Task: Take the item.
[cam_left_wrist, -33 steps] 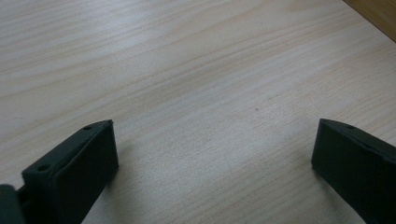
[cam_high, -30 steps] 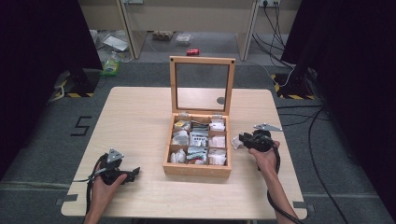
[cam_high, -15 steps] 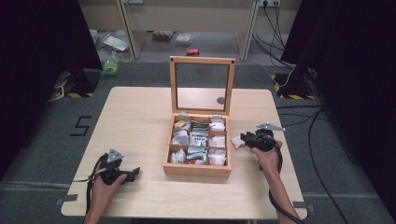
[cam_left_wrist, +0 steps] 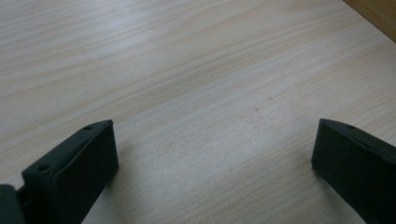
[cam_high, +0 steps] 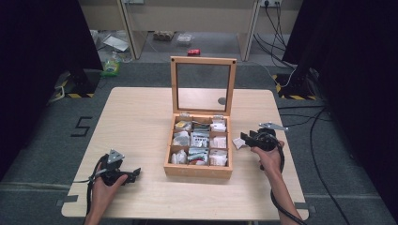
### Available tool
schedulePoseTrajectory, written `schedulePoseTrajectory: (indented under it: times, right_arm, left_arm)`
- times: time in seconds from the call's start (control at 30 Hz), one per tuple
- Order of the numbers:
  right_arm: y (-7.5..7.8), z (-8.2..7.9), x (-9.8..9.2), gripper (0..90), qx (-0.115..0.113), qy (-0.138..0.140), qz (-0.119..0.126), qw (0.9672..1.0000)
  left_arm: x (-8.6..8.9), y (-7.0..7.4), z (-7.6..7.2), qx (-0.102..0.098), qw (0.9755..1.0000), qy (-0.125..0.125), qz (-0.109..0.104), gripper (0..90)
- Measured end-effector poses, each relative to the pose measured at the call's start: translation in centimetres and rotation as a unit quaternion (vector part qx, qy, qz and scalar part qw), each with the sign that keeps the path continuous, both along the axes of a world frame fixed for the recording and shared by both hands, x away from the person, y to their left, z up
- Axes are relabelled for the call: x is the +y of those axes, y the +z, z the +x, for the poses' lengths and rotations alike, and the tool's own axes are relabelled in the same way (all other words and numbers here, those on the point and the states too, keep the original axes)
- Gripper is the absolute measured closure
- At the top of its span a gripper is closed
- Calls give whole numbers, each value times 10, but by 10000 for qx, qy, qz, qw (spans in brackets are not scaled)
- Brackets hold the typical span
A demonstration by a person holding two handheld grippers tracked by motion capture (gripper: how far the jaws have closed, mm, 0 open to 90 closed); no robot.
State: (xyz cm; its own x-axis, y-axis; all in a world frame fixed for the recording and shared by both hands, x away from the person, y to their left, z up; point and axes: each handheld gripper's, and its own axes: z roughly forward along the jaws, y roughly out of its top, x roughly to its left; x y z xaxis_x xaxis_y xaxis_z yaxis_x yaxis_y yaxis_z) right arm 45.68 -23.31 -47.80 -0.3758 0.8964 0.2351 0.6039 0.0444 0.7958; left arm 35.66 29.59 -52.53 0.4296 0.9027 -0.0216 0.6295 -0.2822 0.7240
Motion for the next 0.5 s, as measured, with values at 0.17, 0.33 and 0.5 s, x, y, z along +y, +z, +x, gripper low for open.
schedulePoseTrajectory:
  times: [0.17,0.33,0.5]
  right_arm:
    - [3,0,1,436,31,-16,50,10000]
    - [3,2,1,396,74,-40,56,9999]
    - [4,2,0,370,122,-79,104,9998]
  left_arm:
    - [0,0,0,0,10000,0,0,0]
    - [0,0,0,0,10000,0,1,0]
    - [0,0,0,1,10000,-5,-1,0]
